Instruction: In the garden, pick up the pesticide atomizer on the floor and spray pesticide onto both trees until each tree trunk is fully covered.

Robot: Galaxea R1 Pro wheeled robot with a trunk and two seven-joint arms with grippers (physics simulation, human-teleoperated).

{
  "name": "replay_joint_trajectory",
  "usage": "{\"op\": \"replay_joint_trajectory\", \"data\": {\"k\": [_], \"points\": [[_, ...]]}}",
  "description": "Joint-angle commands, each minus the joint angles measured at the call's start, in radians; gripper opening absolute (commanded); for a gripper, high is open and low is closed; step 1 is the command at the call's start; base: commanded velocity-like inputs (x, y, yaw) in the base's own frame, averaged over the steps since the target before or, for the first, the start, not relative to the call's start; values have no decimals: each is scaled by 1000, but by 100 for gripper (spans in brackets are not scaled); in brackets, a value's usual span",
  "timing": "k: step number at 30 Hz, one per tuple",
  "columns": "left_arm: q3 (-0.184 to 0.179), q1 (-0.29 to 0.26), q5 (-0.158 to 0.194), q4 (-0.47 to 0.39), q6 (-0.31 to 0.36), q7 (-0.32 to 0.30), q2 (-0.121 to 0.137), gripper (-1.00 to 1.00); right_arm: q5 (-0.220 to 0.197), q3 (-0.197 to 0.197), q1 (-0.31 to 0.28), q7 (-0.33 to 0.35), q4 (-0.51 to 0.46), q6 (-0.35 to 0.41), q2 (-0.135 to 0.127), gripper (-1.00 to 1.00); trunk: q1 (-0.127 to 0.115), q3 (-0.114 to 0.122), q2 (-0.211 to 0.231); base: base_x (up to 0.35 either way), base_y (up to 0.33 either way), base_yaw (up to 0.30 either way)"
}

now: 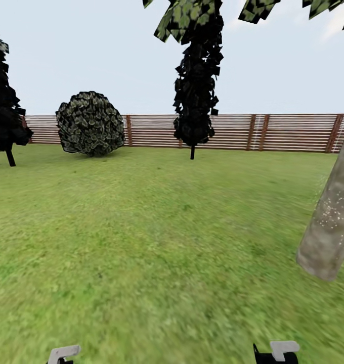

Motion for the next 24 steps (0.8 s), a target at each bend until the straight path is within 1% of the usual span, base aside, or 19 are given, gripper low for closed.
{"op": "replay_joint_trajectory", "data": {"k": [1,16,19,21,24], "points": [[-9,-1,5,0,-3,11,0,-100,9,-8,-1,2,1,-5,0,100,0,0,0,0,0,233],[-9,-1,5,0,-3,11,1,-100,9,-9,-1,2,1,-5,0,100,0,14,0,0,6,231],[-9,-1,5,0,-3,11,3,-100,9,-9,-1,2,1,-5,-1,100,0,17,0,0,182,230],[-9,-1,5,0,-3,11,-1,-100,9,-8,-1,2,1,-5,0,100,0,19,0,0,295,230],[-9,-1,5,0,-1,11,0,-100,9,-8,-1,1,1,-5,0,100,0,22,0,0,307,229]]}}
